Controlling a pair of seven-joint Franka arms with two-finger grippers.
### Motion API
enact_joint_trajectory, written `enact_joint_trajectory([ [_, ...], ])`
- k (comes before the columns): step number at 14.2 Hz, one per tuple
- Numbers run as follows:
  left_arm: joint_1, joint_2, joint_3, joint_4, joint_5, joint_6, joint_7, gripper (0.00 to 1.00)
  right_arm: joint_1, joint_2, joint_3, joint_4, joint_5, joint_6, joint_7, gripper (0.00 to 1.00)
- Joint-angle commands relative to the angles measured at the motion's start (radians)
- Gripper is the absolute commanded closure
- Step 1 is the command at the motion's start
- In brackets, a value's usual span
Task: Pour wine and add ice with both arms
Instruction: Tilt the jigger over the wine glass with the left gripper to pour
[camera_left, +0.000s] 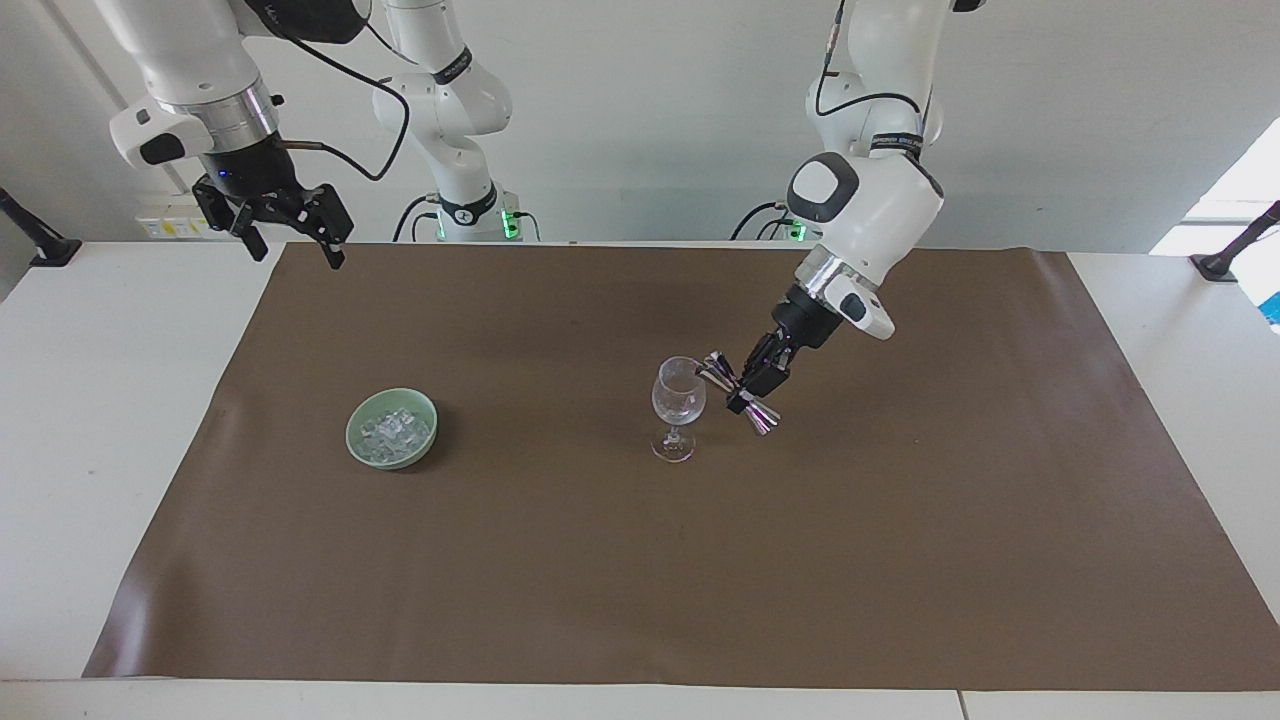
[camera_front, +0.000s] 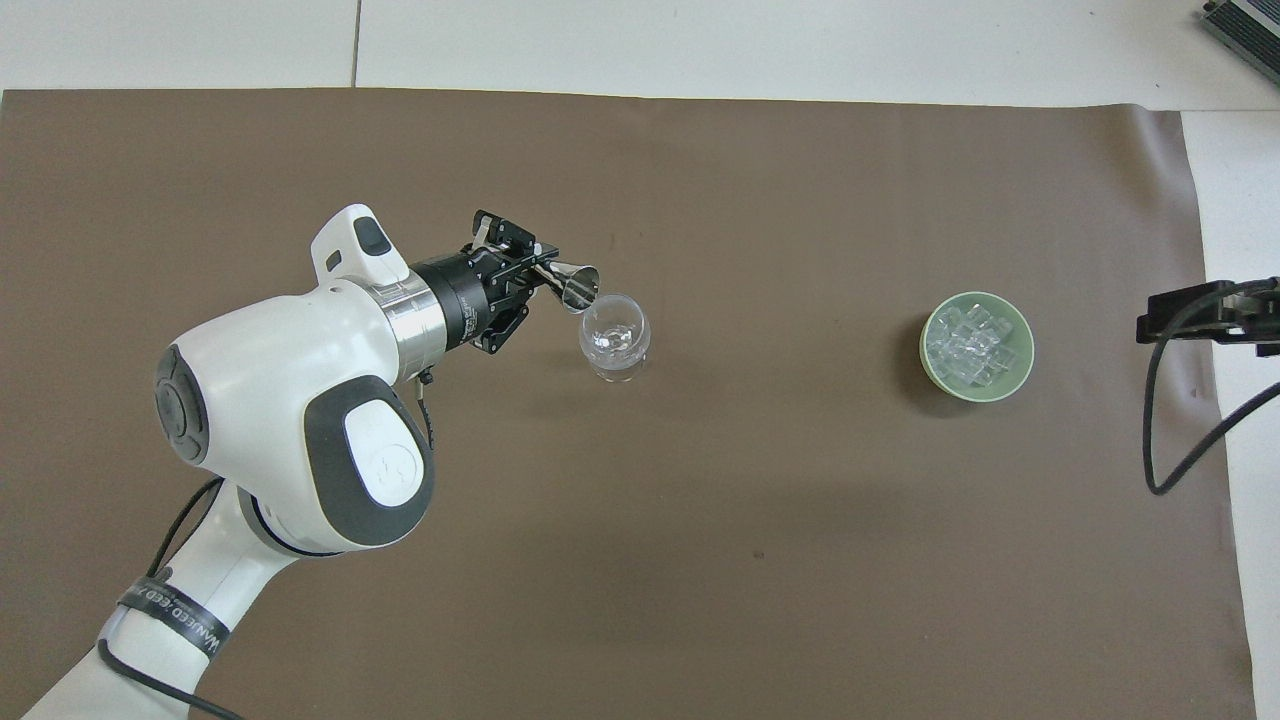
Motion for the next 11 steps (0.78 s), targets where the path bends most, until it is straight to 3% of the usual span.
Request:
enact_joint_trajectory([
  [1,-0.026,-0.029,0.016,-0.037,0.06,0.03,-0.001,1.0,-0.019,-0.036,0.011,-0.043,0.017,0.009,0.013,0.0],
  [7,-0.028,-0.027,0.016,-0.037,0.178,0.029,-0.001,1.0,-0.019,-0.041,0.011,-0.054,0.017,0.014,0.005,0.0],
  [11,-0.029,-0.024,0.017,-0.037,0.181,0.051,-0.002,1.0,-0.02,-0.044,0.011,-0.06,0.017,0.02,0.004,0.0],
])
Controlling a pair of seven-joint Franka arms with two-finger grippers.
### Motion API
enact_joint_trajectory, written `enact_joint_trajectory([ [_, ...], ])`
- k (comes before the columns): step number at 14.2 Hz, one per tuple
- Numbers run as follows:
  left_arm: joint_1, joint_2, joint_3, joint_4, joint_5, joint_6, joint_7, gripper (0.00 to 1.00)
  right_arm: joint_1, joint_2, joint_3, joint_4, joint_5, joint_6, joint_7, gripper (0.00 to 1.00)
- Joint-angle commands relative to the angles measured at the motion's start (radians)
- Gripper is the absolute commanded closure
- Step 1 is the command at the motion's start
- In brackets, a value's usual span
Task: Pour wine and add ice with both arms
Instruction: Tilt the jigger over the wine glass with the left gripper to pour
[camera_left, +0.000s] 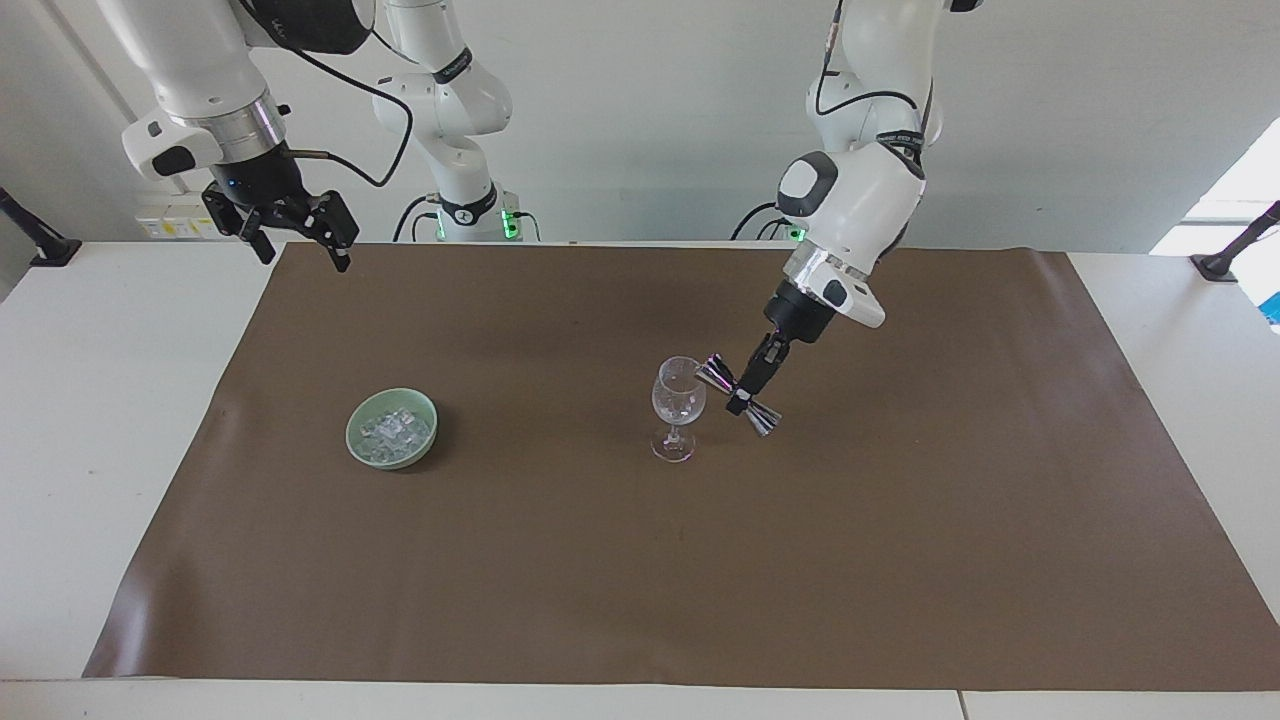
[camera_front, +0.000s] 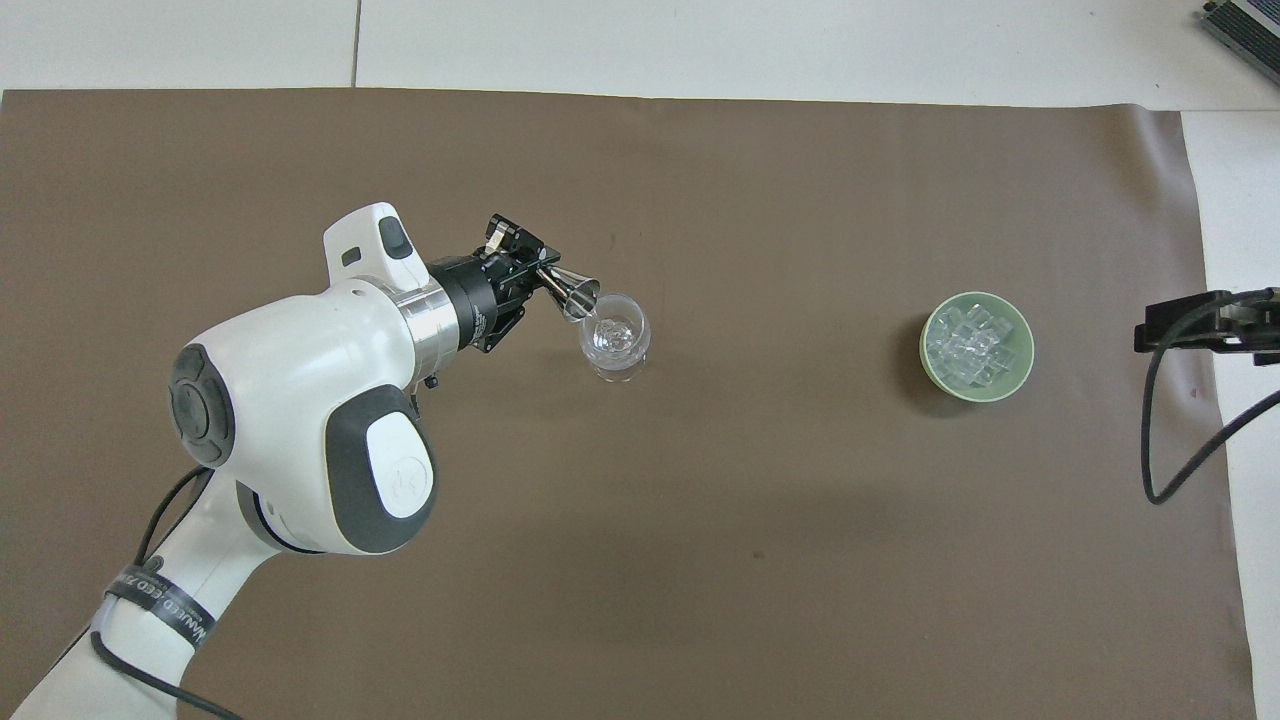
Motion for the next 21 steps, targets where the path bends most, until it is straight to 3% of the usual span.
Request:
enact_joint_trajectory([
  [1,-0.026,-0.023,0.018,-0.034,0.021,0.05,-0.003,1.0,-0.022,-0.03,0.011,-0.039,0.017,0.02,0.003,0.0],
  [5,-0.048,-0.016,0.018,-0.034,0.028,0.101,-0.003,1.0,-0.02,-0.036,0.011,-0.051,0.017,0.024,0.007,0.0],
  [21,-0.066,-0.015,0.022,-0.048,0.245,0.127,-0.001,1.0,-0.009,-0.05,0.013,-0.081,0.017,0.06,0.019,0.0],
])
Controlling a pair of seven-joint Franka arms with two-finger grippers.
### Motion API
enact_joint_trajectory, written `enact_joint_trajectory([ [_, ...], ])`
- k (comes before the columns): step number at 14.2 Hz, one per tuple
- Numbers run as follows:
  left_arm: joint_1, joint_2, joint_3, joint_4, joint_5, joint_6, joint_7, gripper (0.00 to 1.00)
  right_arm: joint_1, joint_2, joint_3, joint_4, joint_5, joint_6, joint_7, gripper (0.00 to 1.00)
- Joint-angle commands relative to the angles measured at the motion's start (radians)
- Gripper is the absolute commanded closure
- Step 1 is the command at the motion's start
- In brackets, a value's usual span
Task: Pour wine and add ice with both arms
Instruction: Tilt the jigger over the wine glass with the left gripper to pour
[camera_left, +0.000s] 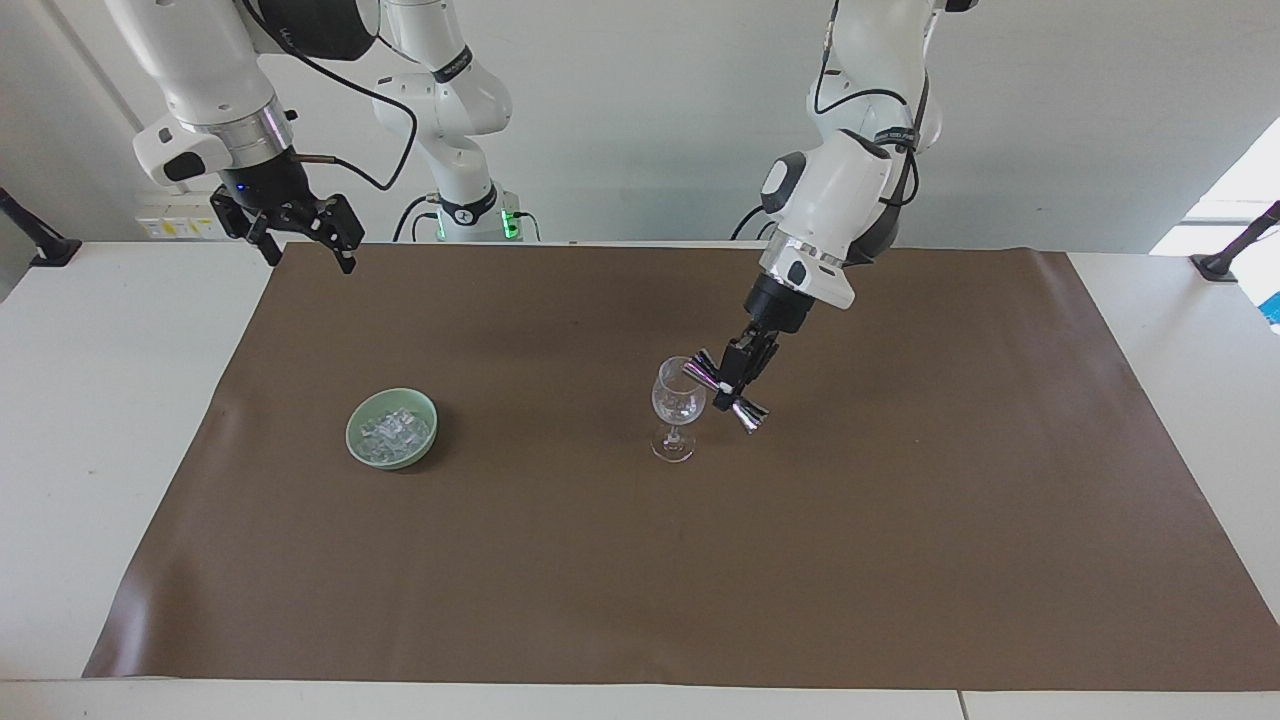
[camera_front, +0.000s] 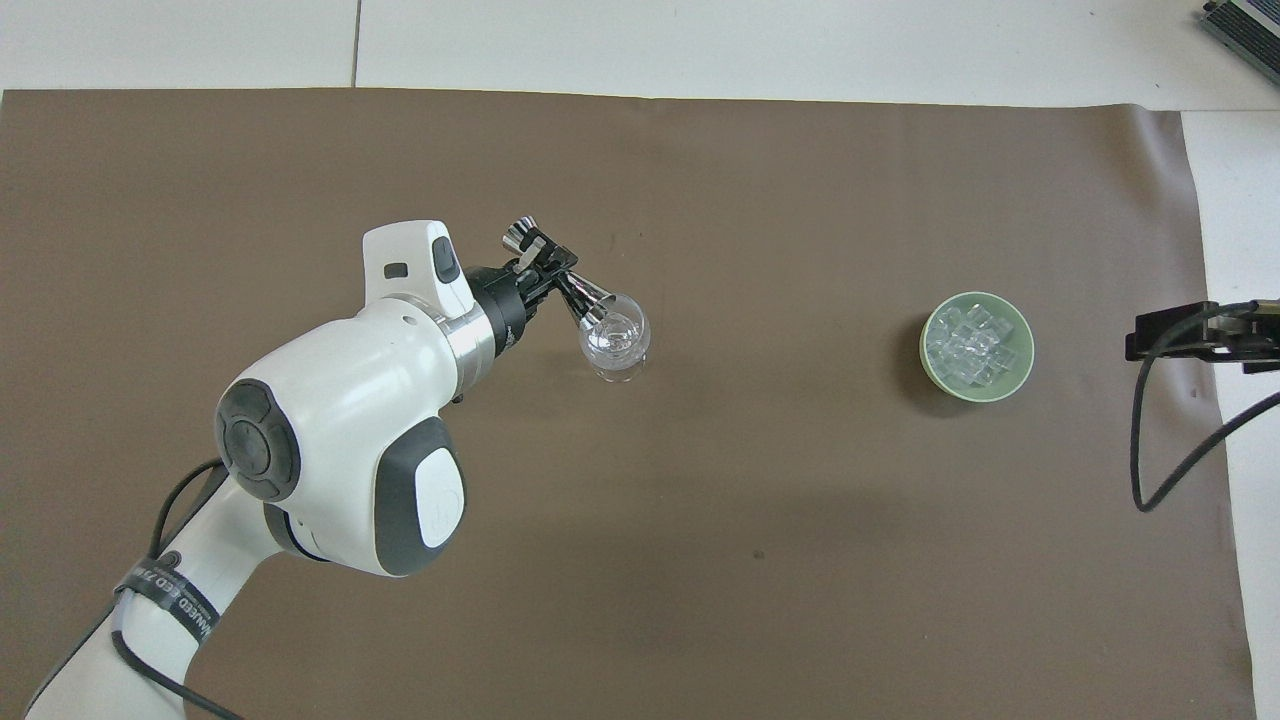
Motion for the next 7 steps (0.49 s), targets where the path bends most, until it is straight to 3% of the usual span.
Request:
enact_joint_trajectory([
  [1,-0.021,-0.015,0.018,-0.024,0.071,0.041,-0.002,1.0,-0.009,-0.032,0.01,-0.039,0.017,0.043,0.019,0.0],
  [7,-0.021,-0.015,0.018,-0.024,0.147,0.041,-0.002,1.0,-0.009,-0.035,0.01,-0.049,0.017,0.043,0.017,0.0],
])
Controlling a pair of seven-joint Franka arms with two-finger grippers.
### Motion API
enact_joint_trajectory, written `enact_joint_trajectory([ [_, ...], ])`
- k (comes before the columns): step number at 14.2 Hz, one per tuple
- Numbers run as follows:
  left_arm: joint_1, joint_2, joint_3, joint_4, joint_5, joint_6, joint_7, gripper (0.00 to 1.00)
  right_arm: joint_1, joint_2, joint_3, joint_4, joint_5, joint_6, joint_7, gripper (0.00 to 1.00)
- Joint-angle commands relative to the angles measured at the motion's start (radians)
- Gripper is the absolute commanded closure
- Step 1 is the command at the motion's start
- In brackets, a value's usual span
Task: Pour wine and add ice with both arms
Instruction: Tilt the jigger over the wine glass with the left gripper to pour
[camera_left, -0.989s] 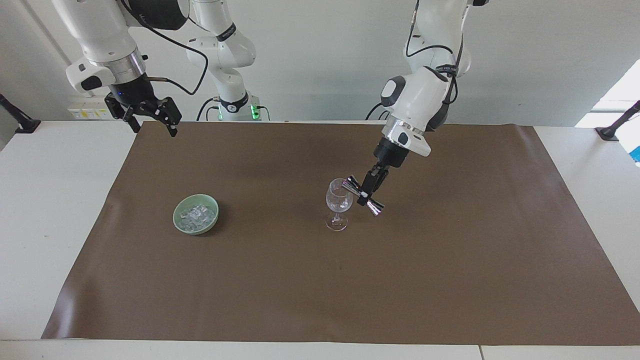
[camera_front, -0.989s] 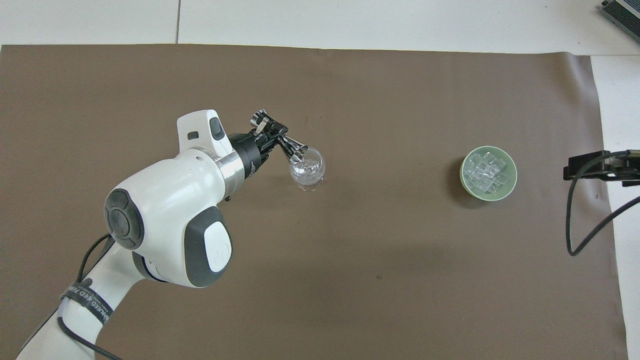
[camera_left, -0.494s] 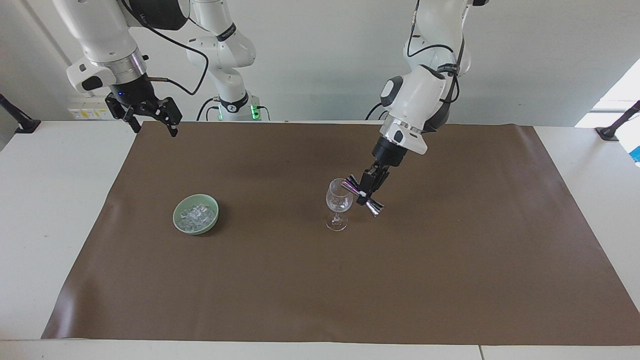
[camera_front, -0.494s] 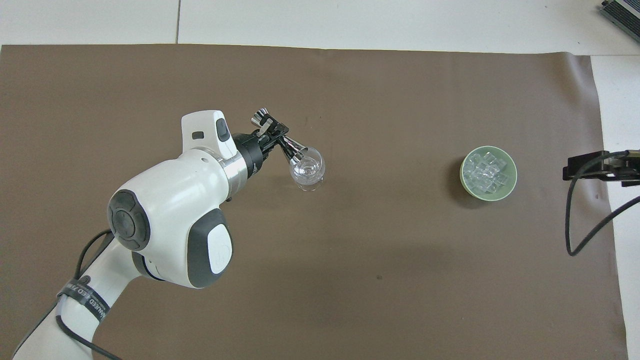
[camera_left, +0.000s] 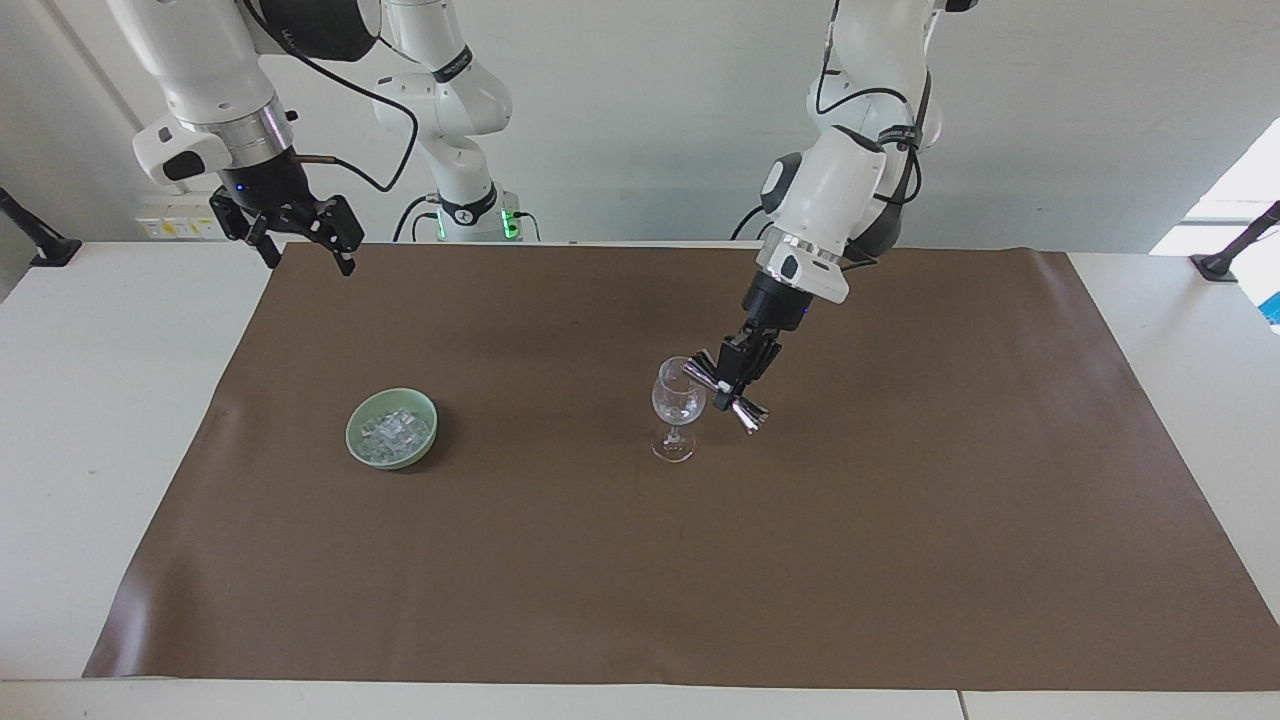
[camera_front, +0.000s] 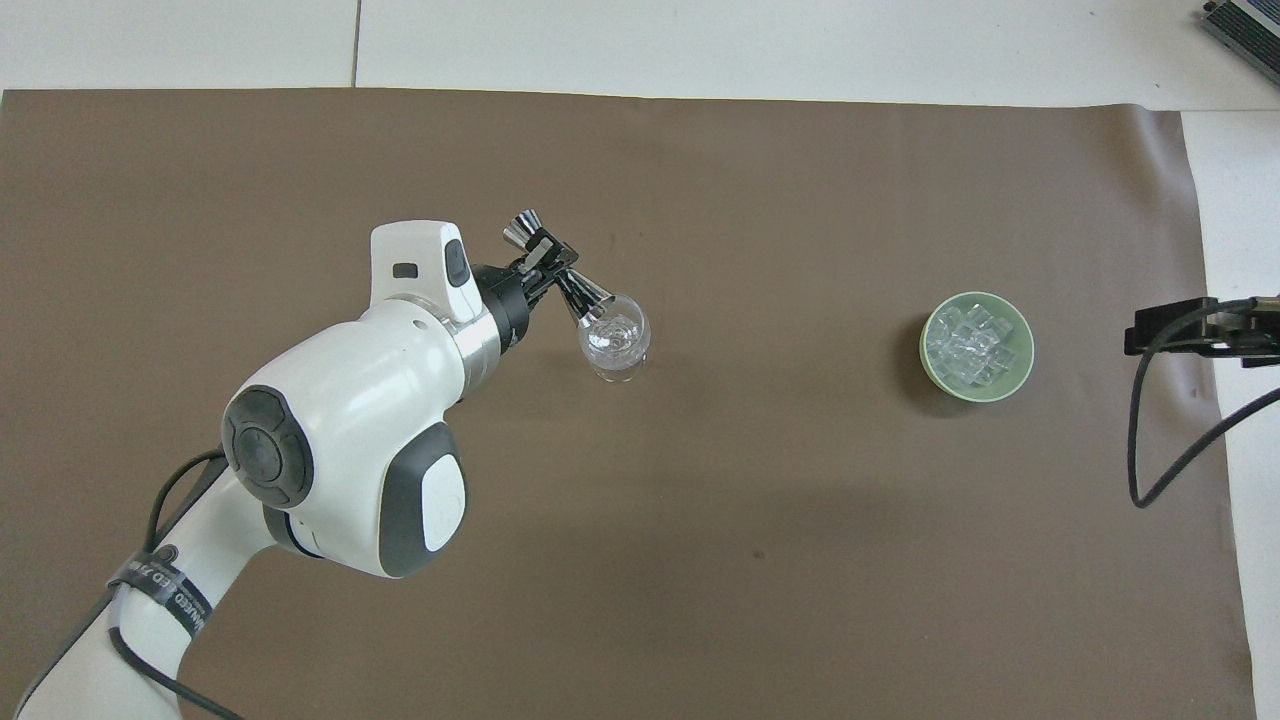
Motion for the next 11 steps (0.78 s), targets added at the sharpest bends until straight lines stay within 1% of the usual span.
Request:
enact_joint_trajectory([
  [1,-0.02,-0.014,0.017,-0.023,0.063,0.026,-0.002,1.0,-0.009,-0.039,0.009,-0.055,0.017,0.024,0.017,0.0],
  [3,-0.02,-0.014,0.017,-0.023,0.082,0.026,-0.002,1.0,-0.009,-0.052,0.009,-0.078,0.017,0.026,0.017,0.0],
  [4,-0.02,-0.014,0.017,-0.021,0.115,0.023,-0.002,1.0,-0.009,-0.052,0.009,-0.078,0.017,0.024,0.017,0.0],
  [11,-0.022,-0.014,0.017,-0.016,0.149,0.023,-0.002,1.0,-0.011,-0.052,0.009,-0.078,0.017,0.024,0.017,0.0],
])
